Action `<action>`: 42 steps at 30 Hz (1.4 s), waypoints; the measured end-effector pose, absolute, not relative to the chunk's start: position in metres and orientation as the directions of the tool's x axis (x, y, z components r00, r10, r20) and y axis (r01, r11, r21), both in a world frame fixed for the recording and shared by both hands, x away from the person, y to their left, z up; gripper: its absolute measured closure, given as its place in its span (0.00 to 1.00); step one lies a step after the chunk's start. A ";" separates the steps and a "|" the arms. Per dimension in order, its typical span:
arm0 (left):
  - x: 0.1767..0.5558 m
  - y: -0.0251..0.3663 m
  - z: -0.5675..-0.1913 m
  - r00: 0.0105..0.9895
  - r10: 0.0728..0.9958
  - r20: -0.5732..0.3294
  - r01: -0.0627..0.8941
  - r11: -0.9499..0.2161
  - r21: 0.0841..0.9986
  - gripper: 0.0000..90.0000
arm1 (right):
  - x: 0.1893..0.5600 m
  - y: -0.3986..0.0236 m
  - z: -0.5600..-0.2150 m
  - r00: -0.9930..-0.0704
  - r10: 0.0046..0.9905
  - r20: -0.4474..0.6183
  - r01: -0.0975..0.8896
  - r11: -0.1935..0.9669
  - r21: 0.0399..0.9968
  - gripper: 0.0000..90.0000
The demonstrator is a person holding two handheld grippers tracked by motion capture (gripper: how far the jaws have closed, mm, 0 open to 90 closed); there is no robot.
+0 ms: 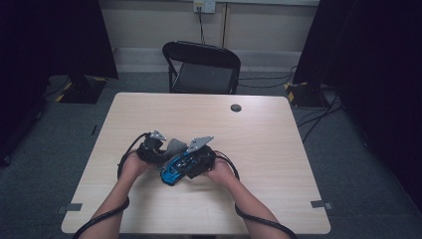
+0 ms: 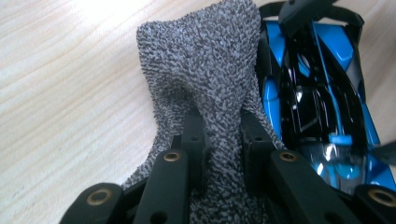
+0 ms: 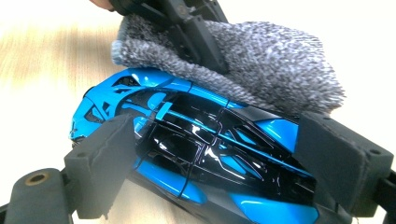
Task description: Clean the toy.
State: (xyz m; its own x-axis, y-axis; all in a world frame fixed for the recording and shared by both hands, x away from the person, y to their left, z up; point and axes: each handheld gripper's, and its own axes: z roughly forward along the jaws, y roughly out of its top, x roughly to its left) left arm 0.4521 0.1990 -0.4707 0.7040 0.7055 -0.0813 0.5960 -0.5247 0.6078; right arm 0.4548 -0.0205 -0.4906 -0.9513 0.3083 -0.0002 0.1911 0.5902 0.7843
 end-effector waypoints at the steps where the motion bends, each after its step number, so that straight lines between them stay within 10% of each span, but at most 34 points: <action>1: 0.451 0.200 -0.471 0.702 0.708 -0.083 0.596 -0.520 0.612 0.84 | 0.455 -0.021 -0.491 -0.951 0.309 0.000 0.191 0.590 0.784 0.14; 42: 0.392 0.241 -0.471 0.653 0.750 -0.105 0.637 -0.469 0.612 0.84 | 0.451 -0.016 -0.488 -0.947 0.321 -0.007 0.199 0.606 0.770 0.14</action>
State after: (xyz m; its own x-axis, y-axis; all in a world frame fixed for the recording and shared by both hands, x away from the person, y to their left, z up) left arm 0.3924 0.2411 -0.4710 0.6533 0.7498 -0.1051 0.6366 -0.4688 0.6123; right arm 0.4511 -0.0163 -0.4881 -0.9471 0.3208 -0.0072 0.1995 0.6062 0.7699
